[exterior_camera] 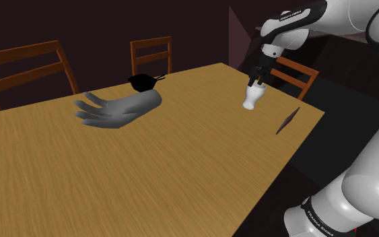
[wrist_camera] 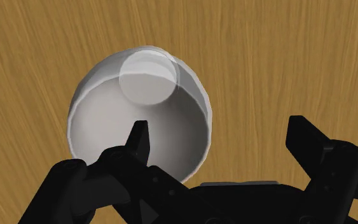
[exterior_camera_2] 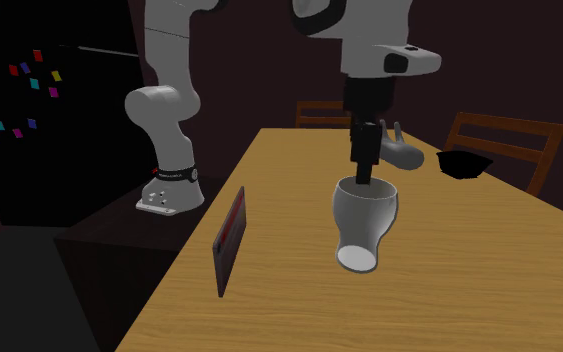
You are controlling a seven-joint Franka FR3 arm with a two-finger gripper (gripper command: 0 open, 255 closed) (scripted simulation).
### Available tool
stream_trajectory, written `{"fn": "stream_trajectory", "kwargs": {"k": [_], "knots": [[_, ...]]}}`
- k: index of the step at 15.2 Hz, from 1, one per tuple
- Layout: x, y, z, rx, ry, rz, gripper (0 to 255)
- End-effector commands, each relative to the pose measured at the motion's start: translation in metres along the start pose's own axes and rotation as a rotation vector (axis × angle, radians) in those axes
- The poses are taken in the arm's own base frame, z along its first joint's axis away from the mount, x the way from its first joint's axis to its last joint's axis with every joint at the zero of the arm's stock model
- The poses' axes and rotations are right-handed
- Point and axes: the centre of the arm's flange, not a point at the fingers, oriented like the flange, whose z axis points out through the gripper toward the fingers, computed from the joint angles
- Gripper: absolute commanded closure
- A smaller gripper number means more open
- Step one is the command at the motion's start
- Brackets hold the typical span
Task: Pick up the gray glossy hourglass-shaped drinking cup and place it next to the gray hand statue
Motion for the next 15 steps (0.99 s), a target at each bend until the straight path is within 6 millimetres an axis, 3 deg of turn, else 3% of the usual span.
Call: {"fn": "stream_trajectory", "kwargs": {"k": [1,7,14,15], "knots": [[0.004,0.006,0.009,0.001,0.003,-0.002,0],[0.004,0.005,0.039,0.001,0.003,-0.002,0],[0.004,0.005,0.039,0.001,0.003,-0.002,0],[0.004,0.005,0.039,0.001,0.003,-0.002,255]]}}
